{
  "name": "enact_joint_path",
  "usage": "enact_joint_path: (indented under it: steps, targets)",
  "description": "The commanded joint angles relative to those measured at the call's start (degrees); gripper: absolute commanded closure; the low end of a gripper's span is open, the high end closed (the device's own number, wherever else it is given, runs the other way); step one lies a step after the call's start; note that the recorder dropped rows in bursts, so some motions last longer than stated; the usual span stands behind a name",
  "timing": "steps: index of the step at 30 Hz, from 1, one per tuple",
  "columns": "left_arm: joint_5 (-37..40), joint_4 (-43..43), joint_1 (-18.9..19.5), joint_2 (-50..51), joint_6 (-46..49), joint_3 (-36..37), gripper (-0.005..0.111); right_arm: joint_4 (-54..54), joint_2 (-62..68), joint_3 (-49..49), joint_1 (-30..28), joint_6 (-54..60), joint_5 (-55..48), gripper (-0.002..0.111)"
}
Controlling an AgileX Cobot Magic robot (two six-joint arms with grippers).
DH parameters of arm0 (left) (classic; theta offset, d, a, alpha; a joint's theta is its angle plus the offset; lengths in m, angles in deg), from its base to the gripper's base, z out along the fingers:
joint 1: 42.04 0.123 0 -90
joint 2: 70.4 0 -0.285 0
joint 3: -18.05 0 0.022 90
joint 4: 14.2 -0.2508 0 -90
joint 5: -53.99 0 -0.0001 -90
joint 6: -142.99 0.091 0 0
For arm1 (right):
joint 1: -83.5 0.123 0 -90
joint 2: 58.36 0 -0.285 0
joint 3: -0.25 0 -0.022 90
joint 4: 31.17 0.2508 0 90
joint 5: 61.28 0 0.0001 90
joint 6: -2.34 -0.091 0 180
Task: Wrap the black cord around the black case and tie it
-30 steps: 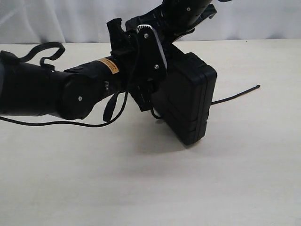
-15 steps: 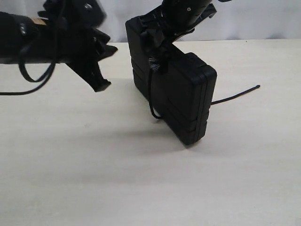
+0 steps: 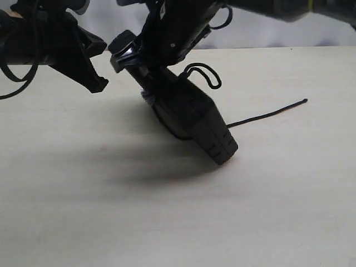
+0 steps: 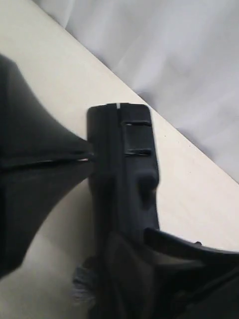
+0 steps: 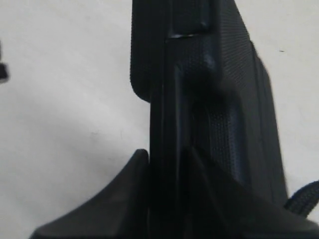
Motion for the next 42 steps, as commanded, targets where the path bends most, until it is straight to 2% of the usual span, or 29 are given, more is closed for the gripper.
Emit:
enact_joint_path:
  steps: [1, 6, 12, 16, 19, 23, 27, 30, 33, 38, 41, 42]
  targets:
    - [0.73, 0.38, 0.10, -0.31, -0.53, 0.09, 0.107, 1.60, 1.21, 4.30, 1.03, -1.38, -0.99, 0.101]
    - [4.26, -0.26, 0.10, -0.31, -0.43, 0.09, 0.107, 3.75, 1.35, 6.48, 1.03, -0.83, -0.99, 0.082]
    - [12.97, -3.15, 0.10, 0.04, -0.32, 0.09, 0.107, 8.68, 1.15, 6.86, 1.03, 1.49, -1.18, 0.059]
    - [13.10, -3.15, 0.10, 2.15, 0.30, 0.09, 0.107, 9.45, -0.41, 6.86, 1.03, 2.17, -2.02, 0.055]
    - [11.87, -2.65, 0.10, 6.03, 2.36, 0.09, 0.106, 5.20, -2.49, 6.86, 0.56, 1.16, -4.70, 0.055]
    - [6.76, -0.17, 0.10, 12.84, 2.80, -0.02, 0.090, -2.27, -5.49, 6.86, -3.08, -3.40, -9.97, 0.055]
    - [2.20, 11.22, 0.10, 18.53, 3.16, -0.58, 0.060, -1.84, -7.11, 7.61, -9.62, -2.62, -12.35, 0.055]
    - [6.80, 15.03, 0.10, 21.75, 3.26, -3.79, 0.046, -1.84, -7.94, 9.17, -14.04, -1.27, -12.35, 0.055]
    - [9.80, 20.79, 0.00, 24.54, 6.29, -6.61, 0.046, -1.72, -8.29, 10.70, -18.19, -0.02, -11.79, 0.055]
    - [10.72, 41.91, 0.00, 27.56, 27.08, -7.27, 0.046, 3.45, -8.29, 14.37, -27.02, 3.31, -8.23, 0.055]
    - [17.33, 49.78, 0.00, 28.76, 37.76, -7.27, 0.047, 9.89, -8.29, 16.29, -32.31, 7.13, -5.32, 0.055]
    - [21.06, 51.99, 0.00, 29.44, 42.26, -7.27, 0.052, 13.10, -8.29, 17.06, -35.52, 9.02, -3.84, 0.055]
